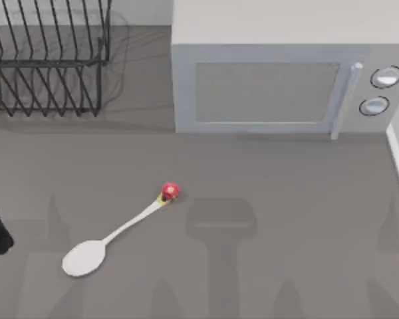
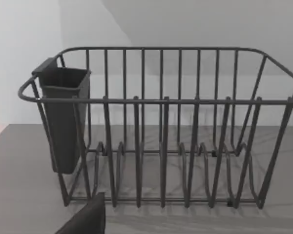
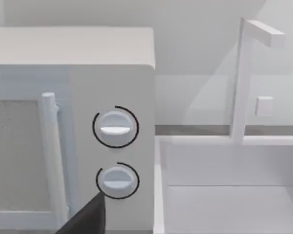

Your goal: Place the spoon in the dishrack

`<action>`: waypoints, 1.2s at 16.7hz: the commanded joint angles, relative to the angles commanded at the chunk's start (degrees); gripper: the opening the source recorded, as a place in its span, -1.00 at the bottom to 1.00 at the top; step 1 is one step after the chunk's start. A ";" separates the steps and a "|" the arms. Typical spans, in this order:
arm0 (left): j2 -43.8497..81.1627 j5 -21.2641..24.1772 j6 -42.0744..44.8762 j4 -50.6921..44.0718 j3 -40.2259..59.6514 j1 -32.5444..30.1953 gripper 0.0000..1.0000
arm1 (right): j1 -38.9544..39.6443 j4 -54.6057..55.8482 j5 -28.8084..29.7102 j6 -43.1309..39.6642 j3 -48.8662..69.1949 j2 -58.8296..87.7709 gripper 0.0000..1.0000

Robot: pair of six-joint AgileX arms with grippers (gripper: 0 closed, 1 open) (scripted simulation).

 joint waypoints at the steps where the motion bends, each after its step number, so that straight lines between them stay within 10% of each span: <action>1: 0.00 0.00 0.00 0.00 0.00 0.00 1.00 | 0.00 0.00 0.00 0.00 0.00 0.00 1.00; 9: 16.63 -0.77 5.78 -9.18 14.29 -7.86 1.00 | 0.00 0.00 0.00 0.00 0.00 0.00 1.00; 20: 82.25 -2.02 18.46 -42.84 56.78 -26.29 1.00 | 0.00 0.00 0.00 0.00 0.00 0.00 1.00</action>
